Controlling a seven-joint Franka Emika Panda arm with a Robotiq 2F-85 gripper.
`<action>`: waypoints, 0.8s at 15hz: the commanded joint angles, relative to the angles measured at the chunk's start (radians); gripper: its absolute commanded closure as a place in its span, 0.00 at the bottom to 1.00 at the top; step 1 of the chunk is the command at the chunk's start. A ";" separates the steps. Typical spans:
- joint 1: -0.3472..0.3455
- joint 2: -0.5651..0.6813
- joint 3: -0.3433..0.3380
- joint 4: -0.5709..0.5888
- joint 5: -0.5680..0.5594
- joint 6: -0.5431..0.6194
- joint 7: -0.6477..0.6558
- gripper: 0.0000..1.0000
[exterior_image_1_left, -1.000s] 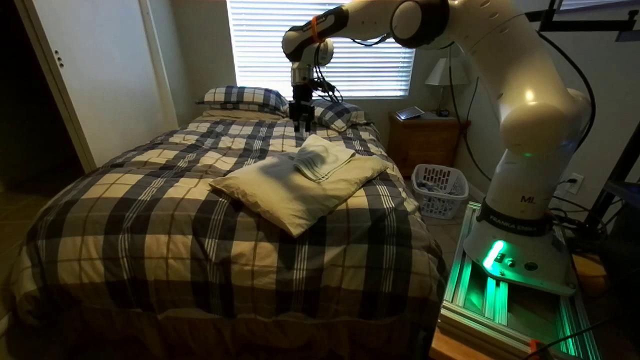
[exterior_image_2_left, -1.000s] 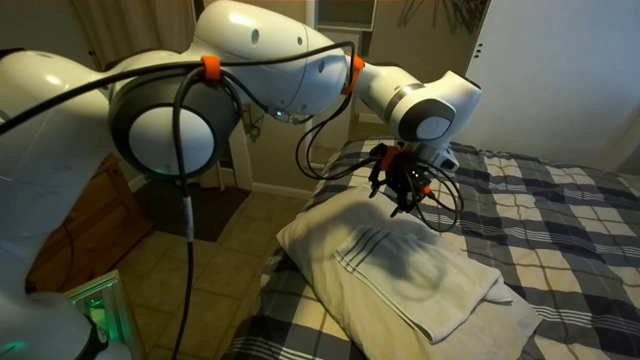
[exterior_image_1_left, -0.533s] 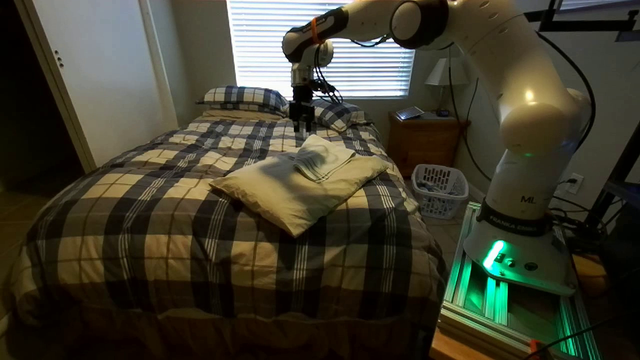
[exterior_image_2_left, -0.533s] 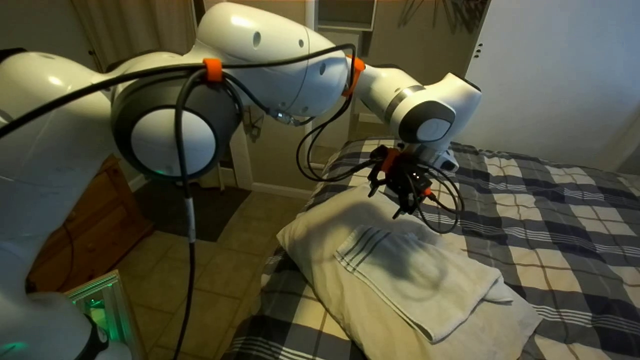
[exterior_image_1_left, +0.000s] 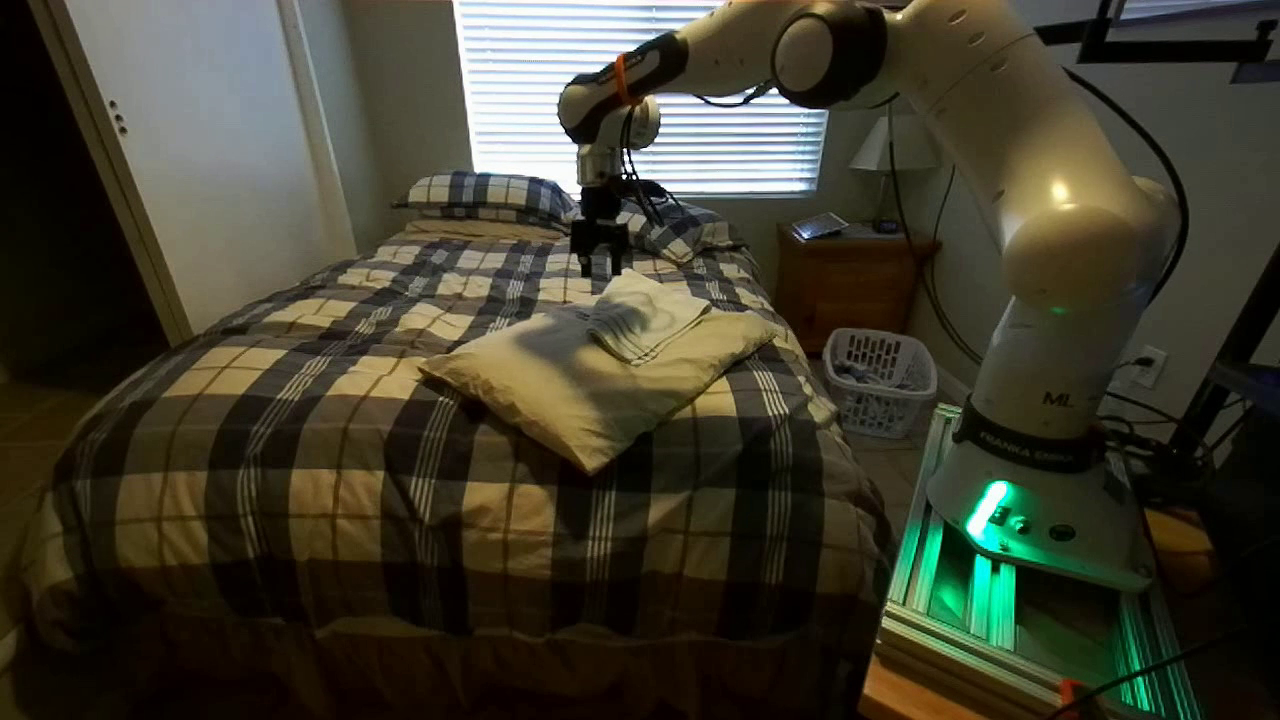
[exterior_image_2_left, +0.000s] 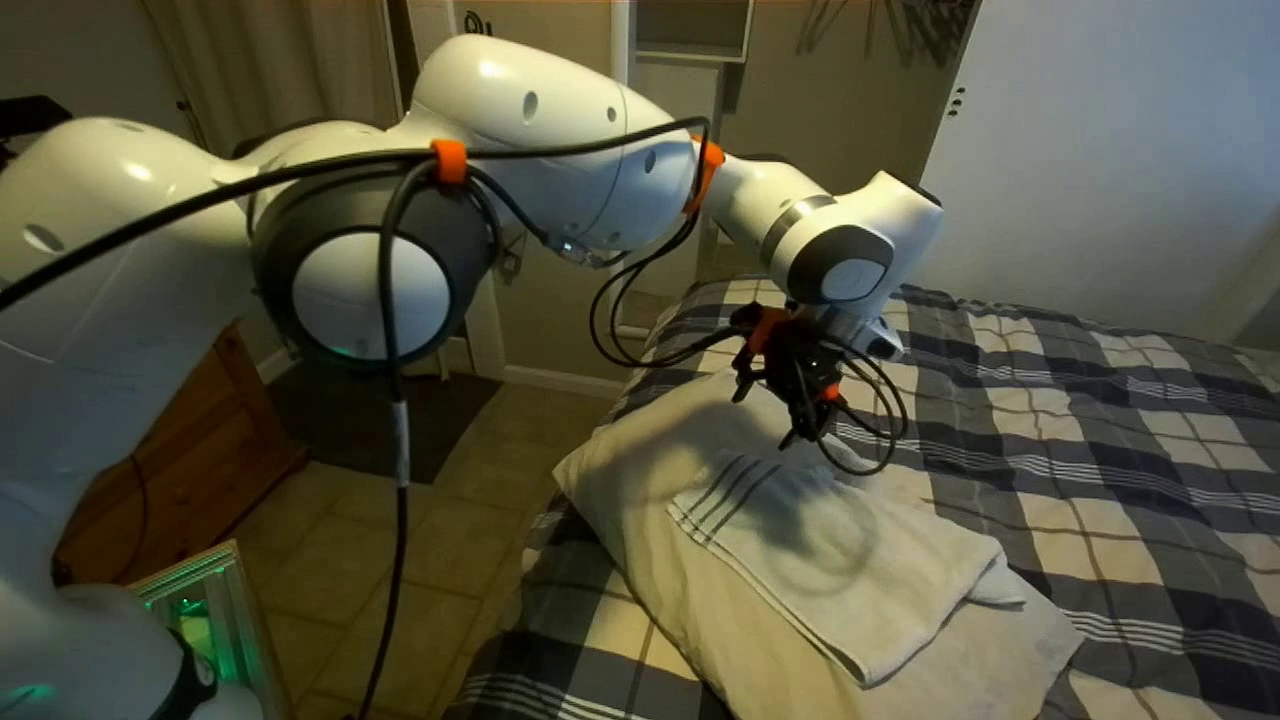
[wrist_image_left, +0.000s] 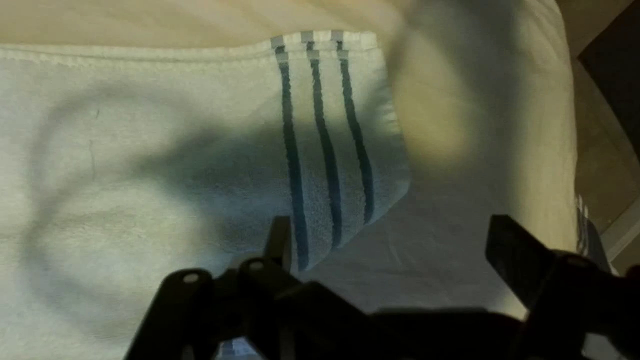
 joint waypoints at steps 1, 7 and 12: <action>0.050 0.060 -0.021 0.072 -0.030 -0.056 0.086 0.00; 0.113 0.160 -0.056 0.181 -0.098 -0.193 0.209 0.00; 0.163 0.225 -0.101 0.288 -0.226 -0.315 0.249 0.00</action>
